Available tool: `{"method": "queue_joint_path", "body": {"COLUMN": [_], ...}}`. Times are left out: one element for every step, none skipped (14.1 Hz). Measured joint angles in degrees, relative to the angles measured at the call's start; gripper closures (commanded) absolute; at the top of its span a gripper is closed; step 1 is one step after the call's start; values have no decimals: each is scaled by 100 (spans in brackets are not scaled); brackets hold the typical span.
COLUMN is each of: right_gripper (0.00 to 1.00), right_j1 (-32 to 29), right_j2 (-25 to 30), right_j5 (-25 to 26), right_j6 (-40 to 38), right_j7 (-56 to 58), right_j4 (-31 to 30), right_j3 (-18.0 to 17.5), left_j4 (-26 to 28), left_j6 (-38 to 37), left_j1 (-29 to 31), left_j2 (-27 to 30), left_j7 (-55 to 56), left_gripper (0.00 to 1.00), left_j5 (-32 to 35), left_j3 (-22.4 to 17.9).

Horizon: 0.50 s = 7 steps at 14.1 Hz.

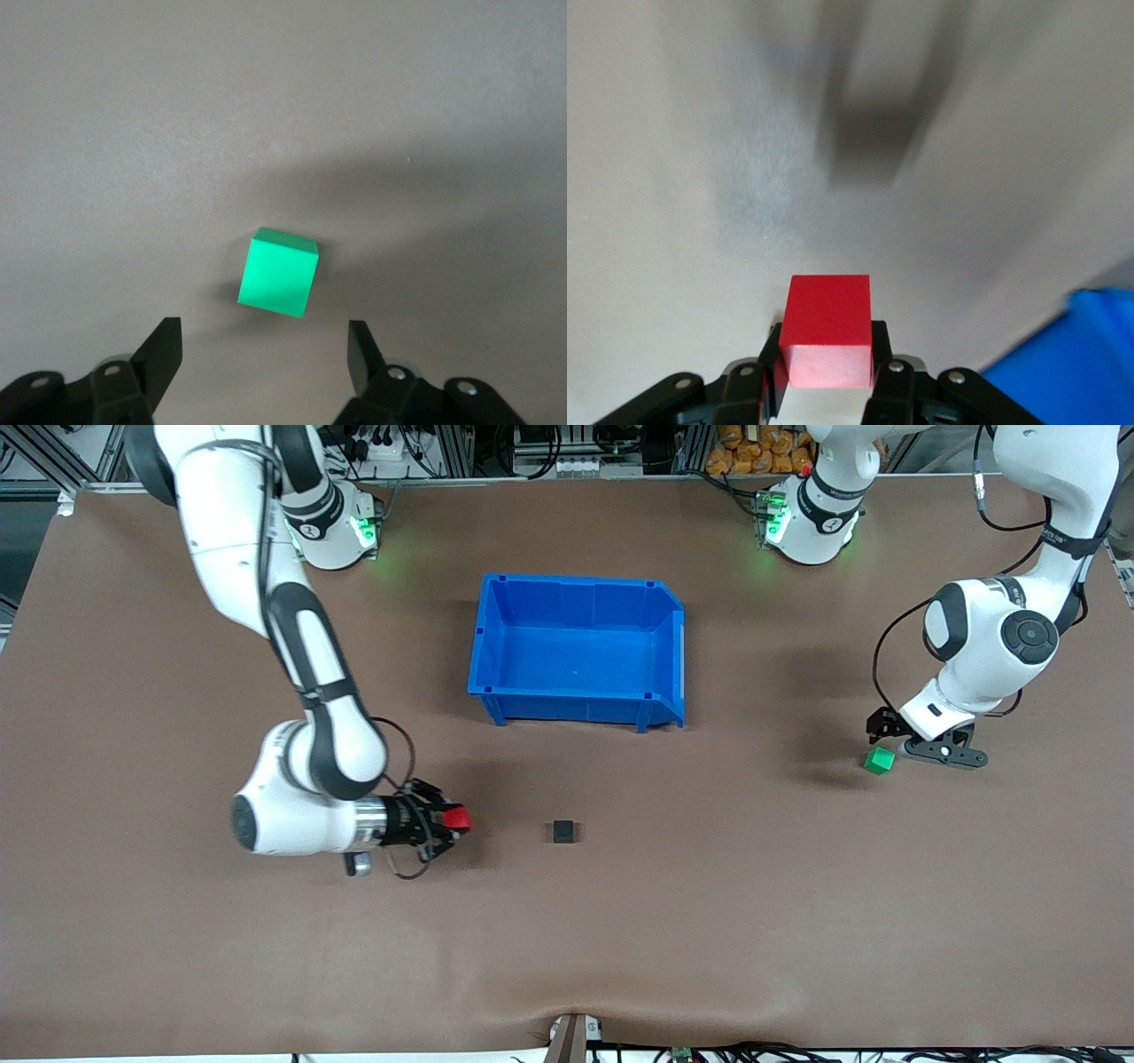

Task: Attach green and red cubes to black cube
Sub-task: 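Carry the red cube onto the black cube while the left gripper grasps green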

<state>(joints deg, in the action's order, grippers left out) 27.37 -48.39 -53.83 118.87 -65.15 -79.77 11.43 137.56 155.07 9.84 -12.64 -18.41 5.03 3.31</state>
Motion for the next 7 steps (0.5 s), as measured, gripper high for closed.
{"method": "queue_joint_path", "body": {"right_gripper": [100, 100, 100, 100, 100, 100, 100], "right_j1": [213, 414, 583, 727, 844, 919, 971], "right_j2": [-119, -221, -293, -346, -382, -394, -402], "right_j5": [-65, -99, -111, -119, -122, -126, -127], "right_j6": [359, 714, 984, 1189, 1353, 1480, 1605], "right_j7": [-248, -547, -792, -1012, -1218, -1354, -1469], "right_j4": [-13, -18, -18, -18, -18, -16, -17], "right_j3": [-2, -3, -2, -2, 0, 1, 1], "left_j4": [-2, -5, -9, -26, -61, -117, -181], "left_j6": [6, 13, 25, 40, 57, 73, 100], "left_j1": [15, 23, 26, 30, 33, 34, 32], "left_j2": [-17, -39, -65, -95, -136, -180, -228], "left_j7": [-140, -325, -534, -760, -961, -1117, -1218], "left_gripper": [21, 25, 25, 25, 25, 25, 25], "left_j5": [0, 0, 0, 0, 0, 0, 0], "left_j3": [0, 0, 0, 0, 0, 1, 8]}}
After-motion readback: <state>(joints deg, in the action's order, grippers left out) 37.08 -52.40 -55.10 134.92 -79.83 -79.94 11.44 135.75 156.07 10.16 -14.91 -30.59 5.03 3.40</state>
